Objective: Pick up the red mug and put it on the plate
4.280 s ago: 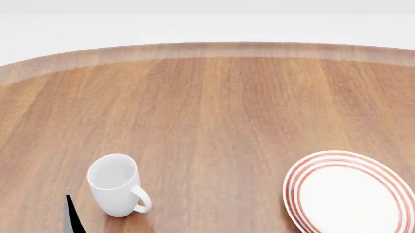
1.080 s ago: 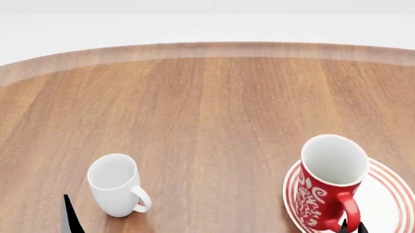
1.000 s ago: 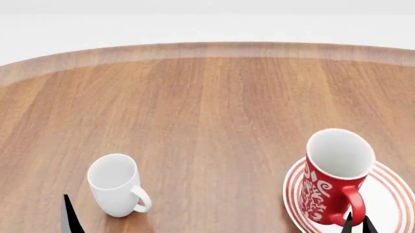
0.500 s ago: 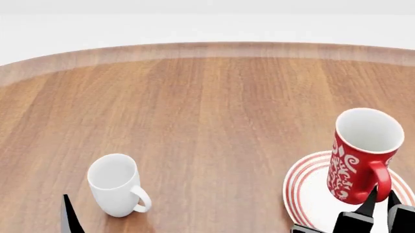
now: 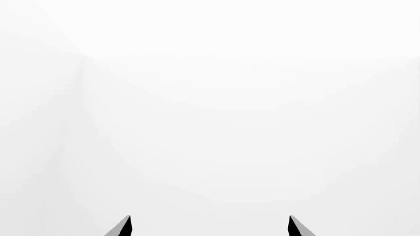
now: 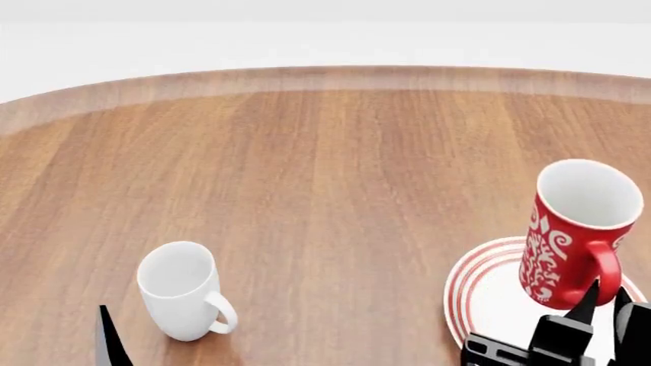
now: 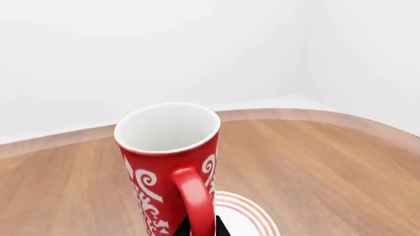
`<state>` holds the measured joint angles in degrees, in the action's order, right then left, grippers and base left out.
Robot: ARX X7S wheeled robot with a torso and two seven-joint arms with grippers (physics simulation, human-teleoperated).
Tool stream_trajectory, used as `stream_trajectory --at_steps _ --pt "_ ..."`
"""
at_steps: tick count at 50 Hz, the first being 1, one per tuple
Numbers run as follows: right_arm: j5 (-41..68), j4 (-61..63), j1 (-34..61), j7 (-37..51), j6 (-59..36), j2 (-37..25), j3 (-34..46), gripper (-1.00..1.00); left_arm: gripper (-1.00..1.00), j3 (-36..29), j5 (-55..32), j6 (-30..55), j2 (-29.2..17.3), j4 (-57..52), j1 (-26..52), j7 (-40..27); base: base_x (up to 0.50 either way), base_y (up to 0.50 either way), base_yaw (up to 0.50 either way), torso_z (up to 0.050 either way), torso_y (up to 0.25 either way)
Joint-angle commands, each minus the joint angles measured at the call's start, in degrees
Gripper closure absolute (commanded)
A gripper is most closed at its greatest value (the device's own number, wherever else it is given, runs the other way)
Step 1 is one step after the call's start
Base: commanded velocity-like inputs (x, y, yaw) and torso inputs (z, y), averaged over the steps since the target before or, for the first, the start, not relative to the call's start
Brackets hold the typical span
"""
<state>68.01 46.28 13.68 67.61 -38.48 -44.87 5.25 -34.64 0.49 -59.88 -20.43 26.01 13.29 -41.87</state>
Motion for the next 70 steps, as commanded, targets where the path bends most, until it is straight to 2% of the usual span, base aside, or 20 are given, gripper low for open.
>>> stream_trajectory --at_steps 1,4,7,10,12,30,41,56,70 --pt "-1.52 0.98 0.73 -0.13 -0.79 -0.60 0.40 1.00 -1.00 -1.53 -0.12 -0.02 -0.71 -0.11 0.51 -1.61 0.00 0.00 0.00 0.000 0.000" --pt "-0.48 0.93 1.48 0.71 -0.81 -2.08 -1.40 1.00 -1.00 -1.95 -0.30 -0.02 -0.88 -0.11 0.65 -1.70 0.00 0.00 0.00 0.000 0.000" --pt "-3.89 -1.04 4.43 -0.98 -3.02 -4.55 0.01 1.00 -1.00 -2.24 -0.47 -0.03 -1.00 -0.15 0.73 -1.56 0.00 0.00 0.00 0.000 0.000" --pt "-1.28 -2.60 12.34 -2.59 -8.25 -6.86 2.50 1.00 -1.00 -2.28 -0.51 -0.03 -1.02 -0.18 0.74 -1.48 0.00 0.00 0.00 0.000 0.003" --pt "-1.75 -3.80 14.38 -3.63 -9.60 -7.43 3.54 1.00 -1.00 -2.24 -0.54 -0.03 -1.00 -0.18 0.72 -1.46 0.00 0.00 0.00 0.000 0.000" --pt "0.84 -17.71 28.93 -20.37 -13.66 -8.33 7.10 1.00 -1.00 -1.21 -0.74 -0.02 -0.49 -0.12 0.33 -0.23 0.00 0.00 0.00 0.000 0.000" --pt "-2.55 -25.55 37.07 -29.36 -14.43 -8.92 9.40 1.00 -1.00 -0.71 -0.59 -0.01 -0.28 -0.09 0.18 0.20 0.00 0.00 0.00 0.000 0.000" --pt "-7.56 -35.00 44.38 -42.57 -14.07 -8.21 14.76 1.00 -1.00 -0.47 -0.57 0.01 -0.16 0.00 0.10 0.41 0.00 0.00 0.00 0.000 0.001" --pt "-11.79 -43.21 42.59 -53.93 -5.48 -7.83 15.67 1.00 -1.00 -0.54 -0.55 -0.01 -0.20 -0.08 0.12 0.36 0.00 0.00 0.00 0.000 0.000"
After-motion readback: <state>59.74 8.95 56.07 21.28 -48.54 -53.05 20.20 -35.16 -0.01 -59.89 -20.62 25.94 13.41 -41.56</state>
